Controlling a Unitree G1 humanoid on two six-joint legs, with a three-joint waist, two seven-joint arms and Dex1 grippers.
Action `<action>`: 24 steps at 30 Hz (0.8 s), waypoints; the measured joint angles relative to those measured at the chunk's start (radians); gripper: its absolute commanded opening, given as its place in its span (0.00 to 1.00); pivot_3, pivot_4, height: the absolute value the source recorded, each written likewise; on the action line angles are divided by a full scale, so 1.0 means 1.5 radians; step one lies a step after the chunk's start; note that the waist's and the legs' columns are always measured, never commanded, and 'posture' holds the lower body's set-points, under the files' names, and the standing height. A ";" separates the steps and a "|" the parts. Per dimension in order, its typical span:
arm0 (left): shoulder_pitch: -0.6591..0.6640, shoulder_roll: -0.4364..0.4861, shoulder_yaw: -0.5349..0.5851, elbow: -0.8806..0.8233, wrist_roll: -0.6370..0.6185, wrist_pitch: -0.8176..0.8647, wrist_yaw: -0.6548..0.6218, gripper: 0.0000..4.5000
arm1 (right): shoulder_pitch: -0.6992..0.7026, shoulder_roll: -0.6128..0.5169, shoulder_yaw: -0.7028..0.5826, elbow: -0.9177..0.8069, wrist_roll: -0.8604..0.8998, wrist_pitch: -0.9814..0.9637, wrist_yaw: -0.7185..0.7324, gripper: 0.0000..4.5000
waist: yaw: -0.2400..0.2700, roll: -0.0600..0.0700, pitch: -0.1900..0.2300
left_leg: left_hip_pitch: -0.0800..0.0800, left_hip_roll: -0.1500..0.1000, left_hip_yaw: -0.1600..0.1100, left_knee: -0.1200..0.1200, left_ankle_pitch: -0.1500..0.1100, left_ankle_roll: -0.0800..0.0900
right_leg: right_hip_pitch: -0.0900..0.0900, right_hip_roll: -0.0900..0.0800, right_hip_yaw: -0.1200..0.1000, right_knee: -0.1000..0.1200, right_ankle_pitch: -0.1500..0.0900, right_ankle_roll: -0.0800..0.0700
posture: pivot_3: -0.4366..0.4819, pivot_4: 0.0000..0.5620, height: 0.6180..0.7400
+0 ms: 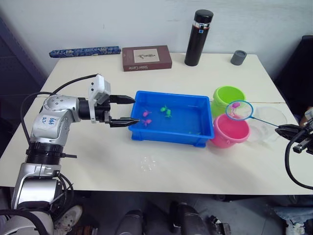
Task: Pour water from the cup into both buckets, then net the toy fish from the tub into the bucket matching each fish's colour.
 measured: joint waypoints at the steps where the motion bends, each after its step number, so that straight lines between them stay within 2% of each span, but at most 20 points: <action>1: -0.012 -0.008 -0.007 0.020 0.007 -0.009 -0.003 0.99 | 0.029 0.020 0.000 -0.015 -0.033 -0.049 -0.023 0.00 | 0.000 0.000 0.000 | 0.000 0.000 0.000 0.000 0.000 0.000 | 0.000 0.001 0.000 0.000 0.000 0.000 | 0.48 0.27 1.00; 3: -0.020 -0.016 -0.011 0.043 0.014 -0.020 -0.009 0.99 | 0.062 0.046 0.010 -0.032 -0.074 -0.112 -0.049 0.00 | 0.001 0.000 0.000 | 0.000 0.000 0.000 0.000 0.000 0.000 | 0.000 0.001 0.000 0.000 0.000 0.000 | 0.48 0.27 1.00; 11: -0.050 -0.036 -0.017 0.106 0.038 -0.058 -0.031 0.99 | 0.194 0.044 0.065 -0.041 -0.267 -0.332 -0.101 0.00 | 0.001 0.000 0.000 | 0.000 0.000 0.001 0.001 0.000 0.000 | 0.000 0.001 0.001 0.000 0.000 0.001 | 0.48 0.27 1.00; 24: -0.069 -0.056 -0.018 0.146 0.057 -0.080 -0.049 0.99 | 0.199 0.046 0.069 -0.004 -0.455 -0.603 -0.186 0.00 | 0.000 0.000 0.000 | 0.000 0.000 0.001 0.001 0.000 0.000 | 0.000 0.002 0.001 0.001 0.000 0.001 | 0.48 0.27 1.00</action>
